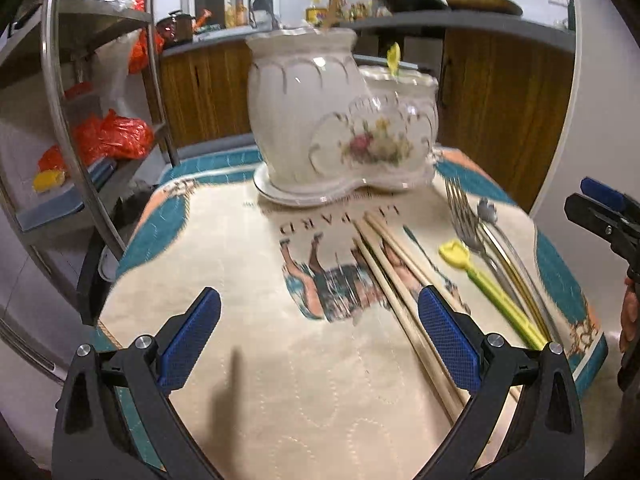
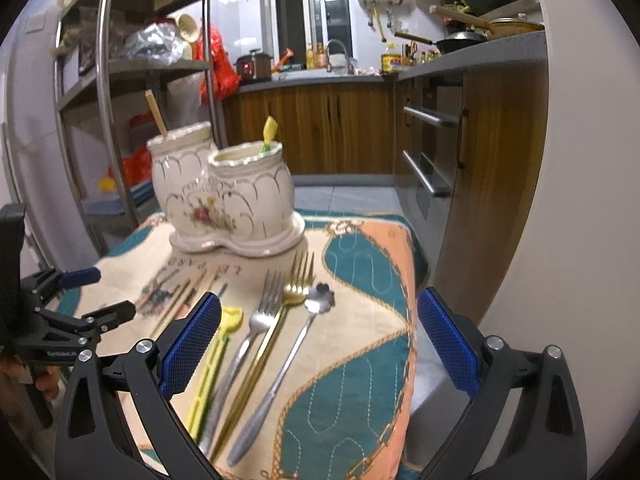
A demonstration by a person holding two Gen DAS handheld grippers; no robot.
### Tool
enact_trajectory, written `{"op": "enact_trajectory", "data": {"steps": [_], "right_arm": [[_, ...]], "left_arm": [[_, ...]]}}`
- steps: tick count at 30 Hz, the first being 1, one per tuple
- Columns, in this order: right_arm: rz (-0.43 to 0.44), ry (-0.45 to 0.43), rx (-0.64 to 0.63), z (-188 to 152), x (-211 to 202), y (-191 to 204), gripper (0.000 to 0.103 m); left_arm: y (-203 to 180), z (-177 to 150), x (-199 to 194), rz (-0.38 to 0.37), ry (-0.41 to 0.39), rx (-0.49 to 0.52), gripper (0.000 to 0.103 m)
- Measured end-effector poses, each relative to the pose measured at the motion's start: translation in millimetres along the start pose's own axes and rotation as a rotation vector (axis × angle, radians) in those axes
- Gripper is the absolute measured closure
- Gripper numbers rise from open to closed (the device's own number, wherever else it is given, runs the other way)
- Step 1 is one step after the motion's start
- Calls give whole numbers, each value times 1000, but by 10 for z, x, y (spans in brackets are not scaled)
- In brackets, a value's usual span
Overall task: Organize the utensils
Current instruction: 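Move both tools back down to the utensils on the cloth, then grasp another chopstick with the left tool while the right grasps the gold fork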
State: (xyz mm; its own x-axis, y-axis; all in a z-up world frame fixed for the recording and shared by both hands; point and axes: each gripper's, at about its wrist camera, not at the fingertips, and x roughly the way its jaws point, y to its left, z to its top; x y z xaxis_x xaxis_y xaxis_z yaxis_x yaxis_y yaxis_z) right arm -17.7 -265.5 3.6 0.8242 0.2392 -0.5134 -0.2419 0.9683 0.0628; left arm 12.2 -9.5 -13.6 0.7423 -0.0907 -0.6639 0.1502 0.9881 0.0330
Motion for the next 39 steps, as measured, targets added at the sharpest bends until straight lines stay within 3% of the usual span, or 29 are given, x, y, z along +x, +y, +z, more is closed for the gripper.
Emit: {"op": "enact_trajectory", "data": {"steps": [5,17,21,24,26,32,34,39], "right_arm": [[-15,66,-17,-78,120,3,5],[-36,206,7,-172,387,-30,5],[5,219,-24,-119,429,70,10],[41,244,-40,-84,470,155,27],[73,272,-36,-68,518,198,44],[110,340,-64,-39,652,323,72],[92,349,-75,-5,675,345,79],[67,409,-86,24,798,346,81]], "left_arm": [[-87,-62,78,-3,50,28,6],[-97,-83,167,13,76,50,6],[-110,-83,183,-19,89,70,23],[-93,-75,171,-51,92,82,38],[-93,-67,160,-75,94,94,49],[-111,-37,160,-92,102,156,79],[-93,-10,174,-98,113,164,81],[-73,46,214,-98,133,187,81]]}}
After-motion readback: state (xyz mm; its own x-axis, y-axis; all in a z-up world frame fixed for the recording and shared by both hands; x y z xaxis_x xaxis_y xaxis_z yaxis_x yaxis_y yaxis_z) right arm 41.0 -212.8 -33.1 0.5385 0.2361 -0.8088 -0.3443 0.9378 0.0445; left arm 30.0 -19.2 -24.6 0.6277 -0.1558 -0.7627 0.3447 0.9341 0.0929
